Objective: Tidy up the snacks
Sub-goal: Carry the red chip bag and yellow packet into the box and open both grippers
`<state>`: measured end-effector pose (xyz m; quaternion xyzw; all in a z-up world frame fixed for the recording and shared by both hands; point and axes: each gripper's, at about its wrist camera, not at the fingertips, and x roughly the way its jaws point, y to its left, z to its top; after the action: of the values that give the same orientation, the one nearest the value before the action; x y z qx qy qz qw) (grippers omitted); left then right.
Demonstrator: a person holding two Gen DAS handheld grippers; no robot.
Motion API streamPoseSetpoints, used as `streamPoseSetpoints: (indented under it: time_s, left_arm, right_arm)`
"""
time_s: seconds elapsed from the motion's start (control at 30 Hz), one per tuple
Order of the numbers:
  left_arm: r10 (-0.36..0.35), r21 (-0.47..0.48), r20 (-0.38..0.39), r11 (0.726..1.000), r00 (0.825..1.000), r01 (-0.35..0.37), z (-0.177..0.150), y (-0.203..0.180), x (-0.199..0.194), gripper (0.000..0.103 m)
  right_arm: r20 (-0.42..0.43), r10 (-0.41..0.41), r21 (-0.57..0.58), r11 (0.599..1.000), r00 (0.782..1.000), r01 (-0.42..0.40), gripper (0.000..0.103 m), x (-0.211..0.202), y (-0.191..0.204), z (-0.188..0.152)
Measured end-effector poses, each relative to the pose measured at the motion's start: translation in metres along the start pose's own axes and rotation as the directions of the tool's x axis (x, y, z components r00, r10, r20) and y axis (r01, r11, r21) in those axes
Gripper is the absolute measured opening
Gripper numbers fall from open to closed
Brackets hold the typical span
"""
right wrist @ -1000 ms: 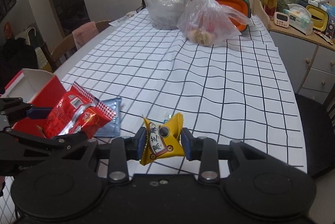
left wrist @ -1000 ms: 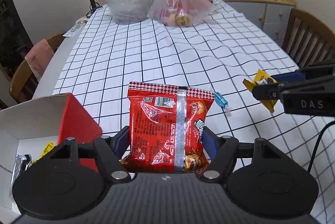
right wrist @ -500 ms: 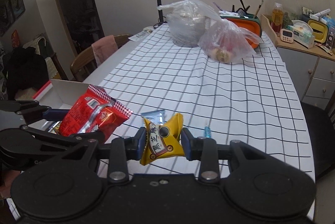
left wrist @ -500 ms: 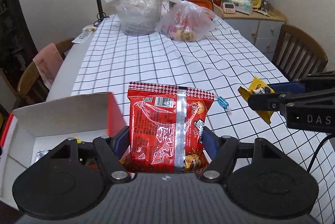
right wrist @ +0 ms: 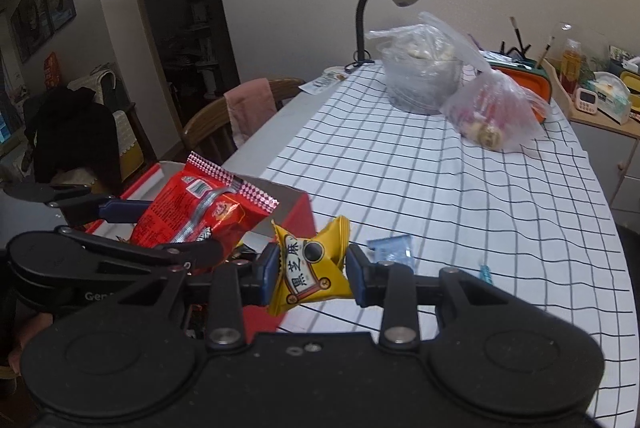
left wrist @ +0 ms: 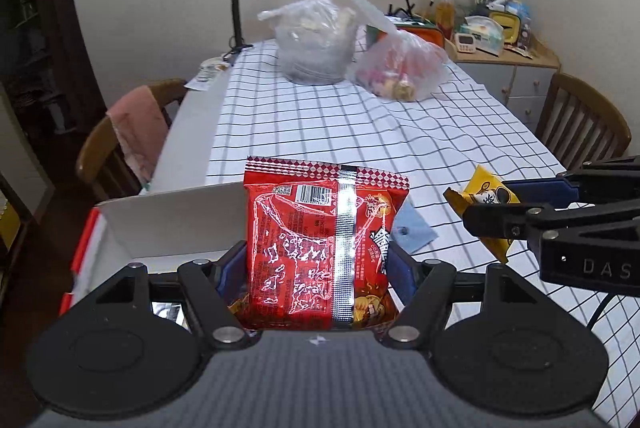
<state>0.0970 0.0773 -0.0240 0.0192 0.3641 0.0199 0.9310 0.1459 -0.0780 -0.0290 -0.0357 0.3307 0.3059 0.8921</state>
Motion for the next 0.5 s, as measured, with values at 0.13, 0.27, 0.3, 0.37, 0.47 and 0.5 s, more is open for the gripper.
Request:
streamPoseSetpoints:
  time_s: [0.13,0.27,0.3,0.37,0.47,0.5]
  left_arm:
    - [0.017,-0.017,0.007,1.0,1.0,-0.017,-0.003,0.029,-0.006,0.071]
    - [0.037,-0.032,0.01,0.999,0.999,-0.036,-0.006,0.057,-0.008,0.071]
    - [0.041,-0.034,0.009,0.999,0.999,-0.041,-0.007,0.063,-0.007,0.071]
    - [0.054,-0.041,0.003,0.998,0.999,-0.054,-0.01,0.076,-0.005,0.071]
    - [0.07,-0.049,-0.009,0.996,0.998,-0.07,-0.013,0.094,-0.001,0.071]
    - [0.072,-0.05,-0.015,0.996,0.997,-0.072,-0.015,0.101,0.002,0.071]
  right_arm:
    - [-0.002,0.012,-0.017,1.0,1.0,-0.012,0.034,0.011,0.025,0.004]
    - [-0.012,0.023,-0.036,0.999,1.0,-0.023,0.034,0.023,0.048,0.005]
    - [-0.016,0.025,-0.04,0.999,1.0,-0.026,0.034,0.027,0.053,0.005]
    - [-0.026,0.028,-0.046,0.999,0.999,-0.029,0.034,0.035,0.063,0.006]
    - [-0.046,0.032,-0.059,0.998,0.998,-0.034,0.034,0.049,0.077,0.006]
    - [-0.054,0.034,-0.065,0.997,0.998,-0.037,0.034,0.054,0.082,0.006]
